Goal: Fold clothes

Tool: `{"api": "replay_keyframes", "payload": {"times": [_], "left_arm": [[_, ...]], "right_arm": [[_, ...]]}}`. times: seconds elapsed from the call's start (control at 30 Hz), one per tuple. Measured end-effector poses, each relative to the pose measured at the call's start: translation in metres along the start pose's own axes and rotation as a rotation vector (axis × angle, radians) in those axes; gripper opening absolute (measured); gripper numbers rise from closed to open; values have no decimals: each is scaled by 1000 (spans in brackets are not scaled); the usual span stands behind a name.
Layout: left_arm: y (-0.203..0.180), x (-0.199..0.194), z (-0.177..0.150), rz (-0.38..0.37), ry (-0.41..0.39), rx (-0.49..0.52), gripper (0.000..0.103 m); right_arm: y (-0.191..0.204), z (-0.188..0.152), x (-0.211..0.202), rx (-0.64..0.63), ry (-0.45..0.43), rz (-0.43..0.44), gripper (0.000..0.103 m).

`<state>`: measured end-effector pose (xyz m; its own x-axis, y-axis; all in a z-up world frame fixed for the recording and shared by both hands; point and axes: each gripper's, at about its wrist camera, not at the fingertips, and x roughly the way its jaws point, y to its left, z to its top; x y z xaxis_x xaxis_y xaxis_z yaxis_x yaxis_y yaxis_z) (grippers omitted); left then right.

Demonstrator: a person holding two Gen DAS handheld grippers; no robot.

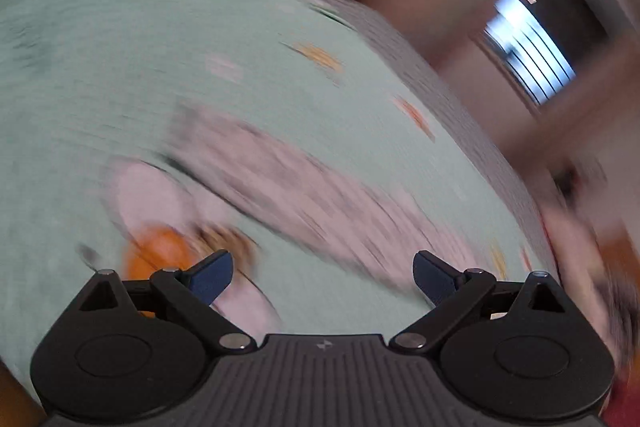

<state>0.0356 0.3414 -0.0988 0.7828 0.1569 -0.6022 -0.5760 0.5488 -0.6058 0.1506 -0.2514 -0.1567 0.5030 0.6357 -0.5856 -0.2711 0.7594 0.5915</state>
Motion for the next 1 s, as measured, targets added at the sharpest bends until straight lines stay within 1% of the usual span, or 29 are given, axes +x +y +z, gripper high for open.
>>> {"api": "replay_keyframes", "payload": {"times": [0.07, 0.17, 0.23, 0.27, 0.33, 0.37, 0.4, 0.47, 0.57, 0.63, 0.67, 0.7, 0.73, 0.8, 0.83, 0.87, 0.93, 1.0], "left_arm": [[20, 8, 16, 6, -10, -83, 96], [21, 15, 19, 43, -2, -50, 97], [20, 20, 20, 67, 4, -26, 97], [18, 25, 18, 78, 16, -7, 97], [6, 33, 10, 111, 42, 42, 97], [-1, 37, 4, 126, 56, 70, 97], [-8, 42, -1, 142, 71, 97, 97], [-21, 50, -17, 140, 117, 180, 97], [-48, 56, -49, 106, 182, 298, 97], [-67, 59, -72, 76, 230, 372, 97], [-75, 60, -82, 59, 246, 404, 98], [-84, 61, -92, 42, 262, 435, 98], [-93, 62, -102, 24, 278, 466, 98], [-112, 65, -119, -30, 307, 514, 99], [-122, 67, -126, -56, 321, 536, 100], [-132, 69, -133, -73, 331, 556, 100], [-153, 74, -147, -113, 348, 602, 100], [-169, 79, -162, -124, 364, 649, 100]], "right_arm": [[7, 3, 7, 14, -14, 46, 34], [23, 10, 21, -10, -27, 98, 37], [43, 17, 33, -101, -20, 100, 38], [55, 21, 39, -156, -14, 95, 39], [79, 26, 54, -260, -2, 92, 46], [90, 28, 62, -308, 5, 91, 56], [101, 29, 70, -355, 14, 88, 62], [120, 28, 85, -430, 35, 78, 63], [137, 18, 101, -498, 77, 102, 63], [138, 8, 111, -523, 134, 96, 62], [138, 3, 115, -536, 164, 90, 57], [134, -4, 117, -546, 188, 77, 46], [131, -7, 116, -551, 187, 68, 42], [125, -2, 109, -533, 168, 69, 29], [122, 2, 105, -519, 158, 72, 27], [119, 7, 101, -509, 141, 68, 27], [112, 24, 95, -501, 80, 32, 27], [101, 43, 93, -480, 31, -6, 27]]}}
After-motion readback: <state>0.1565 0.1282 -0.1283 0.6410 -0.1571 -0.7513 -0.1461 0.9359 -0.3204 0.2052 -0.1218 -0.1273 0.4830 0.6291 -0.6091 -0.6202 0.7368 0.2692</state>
